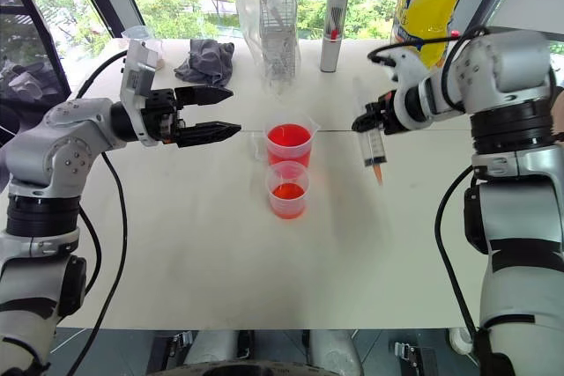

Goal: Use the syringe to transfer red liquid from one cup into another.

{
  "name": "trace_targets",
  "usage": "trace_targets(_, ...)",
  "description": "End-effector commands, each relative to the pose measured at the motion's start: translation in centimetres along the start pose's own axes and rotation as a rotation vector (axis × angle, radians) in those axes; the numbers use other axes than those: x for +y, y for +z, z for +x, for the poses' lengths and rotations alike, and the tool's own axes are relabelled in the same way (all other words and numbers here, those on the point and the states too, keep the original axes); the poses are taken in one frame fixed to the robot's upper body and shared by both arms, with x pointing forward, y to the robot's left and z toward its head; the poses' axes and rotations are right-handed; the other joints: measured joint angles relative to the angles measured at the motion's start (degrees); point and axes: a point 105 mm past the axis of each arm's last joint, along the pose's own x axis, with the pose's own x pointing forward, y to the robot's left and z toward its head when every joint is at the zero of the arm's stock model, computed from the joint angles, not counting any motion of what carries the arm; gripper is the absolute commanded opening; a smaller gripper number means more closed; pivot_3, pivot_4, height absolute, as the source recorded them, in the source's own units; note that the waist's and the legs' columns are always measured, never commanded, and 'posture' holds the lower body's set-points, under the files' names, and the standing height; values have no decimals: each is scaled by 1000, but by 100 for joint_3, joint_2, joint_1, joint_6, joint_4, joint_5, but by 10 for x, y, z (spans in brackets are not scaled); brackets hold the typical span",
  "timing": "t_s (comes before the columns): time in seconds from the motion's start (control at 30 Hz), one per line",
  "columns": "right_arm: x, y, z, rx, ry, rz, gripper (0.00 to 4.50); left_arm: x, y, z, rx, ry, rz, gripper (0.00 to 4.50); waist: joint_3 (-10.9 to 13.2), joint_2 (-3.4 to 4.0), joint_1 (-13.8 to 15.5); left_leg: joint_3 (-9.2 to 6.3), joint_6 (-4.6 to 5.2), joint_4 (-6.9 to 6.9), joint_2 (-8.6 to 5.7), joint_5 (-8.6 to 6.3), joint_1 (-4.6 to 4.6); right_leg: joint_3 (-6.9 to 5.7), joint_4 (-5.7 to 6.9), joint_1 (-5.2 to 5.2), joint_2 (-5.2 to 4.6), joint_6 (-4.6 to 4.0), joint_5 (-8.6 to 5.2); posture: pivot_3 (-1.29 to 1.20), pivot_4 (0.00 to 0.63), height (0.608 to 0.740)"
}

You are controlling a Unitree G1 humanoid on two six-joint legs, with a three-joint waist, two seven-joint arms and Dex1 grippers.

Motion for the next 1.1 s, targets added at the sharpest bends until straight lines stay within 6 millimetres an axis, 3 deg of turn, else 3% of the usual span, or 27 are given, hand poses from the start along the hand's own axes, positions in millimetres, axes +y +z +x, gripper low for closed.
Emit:
trace_targets(0.03,-13,-19,14,73,-47,29,1445,-3,12,-6,-21,12,45,4451,0,0,5,0,0,1,0,0,0,0,0,0,0,0,0,0,150,740)
trace_targets(0.2,-23,-41,35,153,-82,75,1445,-7,11,-8,-9,17,40,4451,1,1,-12,0,0,2,0,0,-2,0,1,-1,0,1,0,0,150,740)
trace_targets(0.5,-29,-53,46,187,-113,100,1445,-12,8,-6,11,16,37,4451,0,-1,-4,-2,0,3,0,0,2,-1,1,4,1,1,0,0,150,740)
trace_targets(0.7,-23,-51,47,174,-93,102,4284,-14,8,-4,20,8,34,4500,-1,-2,-11,-3,0,3,0,0,4,-2,1,7,2,1,0,0,150,740)
trace_targets(0.73,-22,-49,45,169,-88,95,4460,-15,7,-4,21,5,32,4500,-1,-2,-8,-2,0,3,0,0,5,-2,1,7,2,1,0,0,150,740)
trace_targets(0.93,-8,-33,18,65,3,-14,4460,-21,5,-6,29,-15,14,4500,2,3,3,-2,0,0,-1,0,1,-1,-1,4,1,1,0,0,150,740)
trace_targets(1.1,4,-29,-23,-45,49,-177,4460,-28,-3,-12,59,-24,-13,4500,2,3,9,-6,0,-3,0,-1,3,-3,-6,6,1,1,0,0,150,740)
